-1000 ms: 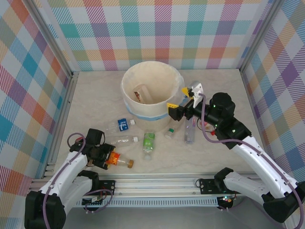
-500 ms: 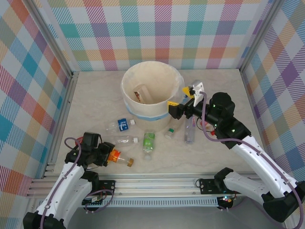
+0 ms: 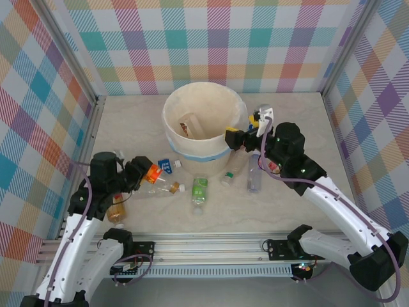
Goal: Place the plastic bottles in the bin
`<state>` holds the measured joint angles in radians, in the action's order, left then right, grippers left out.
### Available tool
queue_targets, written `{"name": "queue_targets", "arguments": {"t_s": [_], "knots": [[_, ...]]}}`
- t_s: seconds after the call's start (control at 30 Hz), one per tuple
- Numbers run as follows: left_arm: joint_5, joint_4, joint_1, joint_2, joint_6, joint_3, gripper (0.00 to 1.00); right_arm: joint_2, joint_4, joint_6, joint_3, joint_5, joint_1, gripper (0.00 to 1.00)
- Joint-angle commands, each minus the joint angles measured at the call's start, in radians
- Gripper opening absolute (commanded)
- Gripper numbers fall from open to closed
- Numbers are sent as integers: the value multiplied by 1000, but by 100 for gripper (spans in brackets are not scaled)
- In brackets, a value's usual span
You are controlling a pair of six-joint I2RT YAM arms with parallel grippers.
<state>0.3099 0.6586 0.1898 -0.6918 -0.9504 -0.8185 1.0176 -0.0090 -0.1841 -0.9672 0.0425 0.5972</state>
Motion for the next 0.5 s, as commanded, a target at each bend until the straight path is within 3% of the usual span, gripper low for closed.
{"name": "queue_targets", "arguments": {"t_s": [0.0, 0.13, 0.3, 0.4, 0.47], "knots": [[21, -76, 10, -40, 124, -101, 28, -2, 14, -51, 0, 70, -1, 100], [-45, -177, 10, -76, 161, -185, 27, -8, 12, -66, 17, 82, -1, 100], [-281, -226, 10, -74, 190, -284, 20, -24, 9, -104, 31, 86, -1, 100], [-348, -277, 10, -115, 232, -369, 18, -39, -2, -114, 35, 95, -2, 100], [-336, -307, 10, -163, 248, -422, 18, -51, -12, -122, 36, 102, -1, 100]]}}
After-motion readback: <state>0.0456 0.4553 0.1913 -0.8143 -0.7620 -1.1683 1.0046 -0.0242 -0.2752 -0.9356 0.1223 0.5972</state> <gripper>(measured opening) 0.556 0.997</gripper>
